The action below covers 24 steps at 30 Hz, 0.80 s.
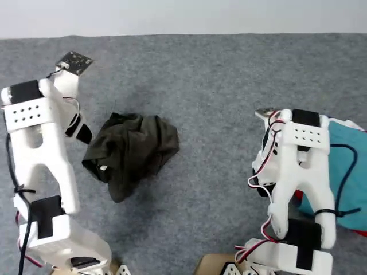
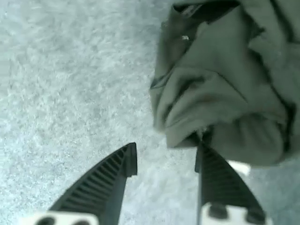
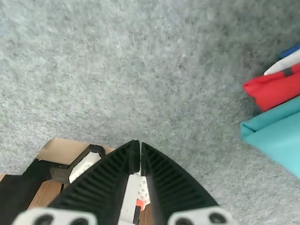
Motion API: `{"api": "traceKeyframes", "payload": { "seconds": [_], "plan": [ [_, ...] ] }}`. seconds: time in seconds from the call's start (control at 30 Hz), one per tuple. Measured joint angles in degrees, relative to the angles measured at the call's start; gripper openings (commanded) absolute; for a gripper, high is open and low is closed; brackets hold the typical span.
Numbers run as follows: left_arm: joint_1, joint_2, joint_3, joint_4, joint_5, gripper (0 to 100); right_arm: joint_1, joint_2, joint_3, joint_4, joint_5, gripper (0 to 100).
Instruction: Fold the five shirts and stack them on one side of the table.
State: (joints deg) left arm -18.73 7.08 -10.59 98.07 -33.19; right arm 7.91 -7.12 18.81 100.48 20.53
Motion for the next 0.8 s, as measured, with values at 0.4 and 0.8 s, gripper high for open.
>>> {"api": "traceKeyframes", "payload": {
  "seconds": [0.4, 0.8],
  "plan": [
    [12.9, -13.8, 11.9, 0.8, -0.8, 21, 0.2, 0.0, 0.0, 0.0, 0.0, 0.9],
    [23.0, -19.6, 39.9, -13.2, 2.1, 21, 0.2, 0.0, 0.0, 0.0, 0.0, 0.9]
  ]
}}
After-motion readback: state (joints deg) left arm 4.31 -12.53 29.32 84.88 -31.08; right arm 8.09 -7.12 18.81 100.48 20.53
